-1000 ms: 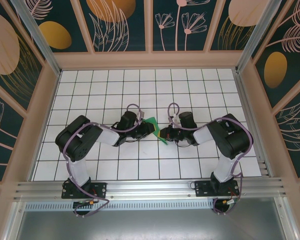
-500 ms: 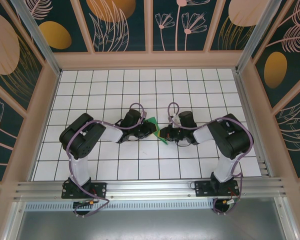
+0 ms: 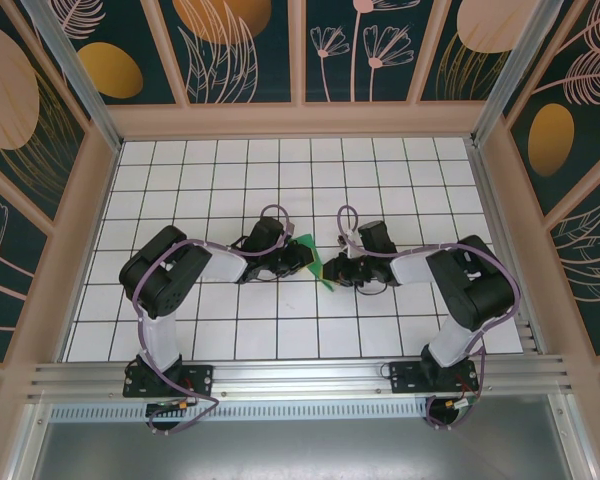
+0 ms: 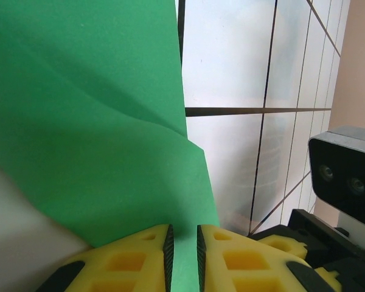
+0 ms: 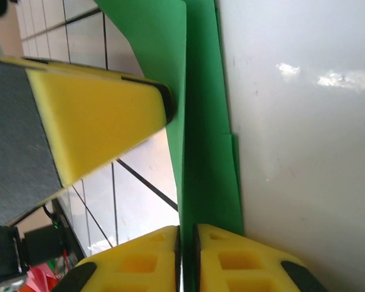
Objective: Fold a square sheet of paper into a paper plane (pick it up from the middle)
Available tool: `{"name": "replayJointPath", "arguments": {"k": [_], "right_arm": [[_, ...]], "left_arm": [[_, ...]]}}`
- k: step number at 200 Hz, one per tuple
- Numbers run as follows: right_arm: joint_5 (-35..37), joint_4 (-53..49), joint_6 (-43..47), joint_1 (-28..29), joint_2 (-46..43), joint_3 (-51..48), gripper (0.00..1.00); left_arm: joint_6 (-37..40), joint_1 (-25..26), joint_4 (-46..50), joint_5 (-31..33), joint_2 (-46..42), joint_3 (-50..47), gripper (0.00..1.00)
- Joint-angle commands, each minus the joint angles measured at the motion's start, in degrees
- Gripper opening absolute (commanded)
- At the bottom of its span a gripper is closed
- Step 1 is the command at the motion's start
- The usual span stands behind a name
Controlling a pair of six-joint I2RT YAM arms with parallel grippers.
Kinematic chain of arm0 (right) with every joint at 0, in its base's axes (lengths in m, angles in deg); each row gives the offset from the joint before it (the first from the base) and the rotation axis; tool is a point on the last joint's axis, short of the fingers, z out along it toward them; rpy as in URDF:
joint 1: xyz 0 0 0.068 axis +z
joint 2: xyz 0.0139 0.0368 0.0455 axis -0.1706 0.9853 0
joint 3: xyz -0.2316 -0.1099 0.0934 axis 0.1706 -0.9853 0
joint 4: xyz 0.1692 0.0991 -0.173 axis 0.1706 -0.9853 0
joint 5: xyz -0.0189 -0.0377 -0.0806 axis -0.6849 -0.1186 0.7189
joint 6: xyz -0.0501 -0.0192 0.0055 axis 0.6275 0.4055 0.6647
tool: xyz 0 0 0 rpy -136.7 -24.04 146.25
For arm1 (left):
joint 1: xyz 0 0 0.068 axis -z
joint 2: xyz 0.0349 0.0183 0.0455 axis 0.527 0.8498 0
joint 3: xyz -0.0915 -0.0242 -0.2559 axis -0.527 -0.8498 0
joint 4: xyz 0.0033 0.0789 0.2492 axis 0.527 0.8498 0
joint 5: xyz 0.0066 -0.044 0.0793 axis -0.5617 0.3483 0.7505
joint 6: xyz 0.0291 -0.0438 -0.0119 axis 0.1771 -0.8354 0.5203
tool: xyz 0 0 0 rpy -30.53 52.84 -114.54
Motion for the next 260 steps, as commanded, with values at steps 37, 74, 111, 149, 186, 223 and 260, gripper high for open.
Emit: {"name": "replayJointPath", "arguments": {"k": [37,74,111,149,186,223,260], "right_arm": [[1.82,-1.52,-0.61,-0.65,1.85,-1.75,0.04],[2.84,-1.64,-1.36,-1.24,3.1,-2.45,0.04],[2.36,-0.26,-2.76,-1.74,4.28,-3.18,0.05],[1.58,0.47,-4.35,-2.9,4.8,-4.09,0.03],[1.04,-0.01,-4.63,-3.42,5.79,-4.16,0.03],[1.04,-1.18,-5.04,-3.76,6.74,-3.77,0.02],[1.04,-1.99,-4.9,-3.8,8.1,-3.33,0.02]], "left_arm": [[2.9,0.21,1.92,0.4,-1.6,0.77,0.29],[4.09,0.24,-0.88,-1.41,-4.96,1.15,0.35],[2.53,0.28,-5.05,-2.46,-5.3,-2.31,0.35],[2.72,0.28,-6.14,-0.22,-6.08,-3.9,0.34],[5.07,0.24,-5.69,2.24,-5.14,-2.96,0.32],[8.57,0.25,-2.81,4.2,-4.05,-1.97,0.3],[8.45,0.27,-2.72,3.34,-2.43,-1.45,0.29]]}}
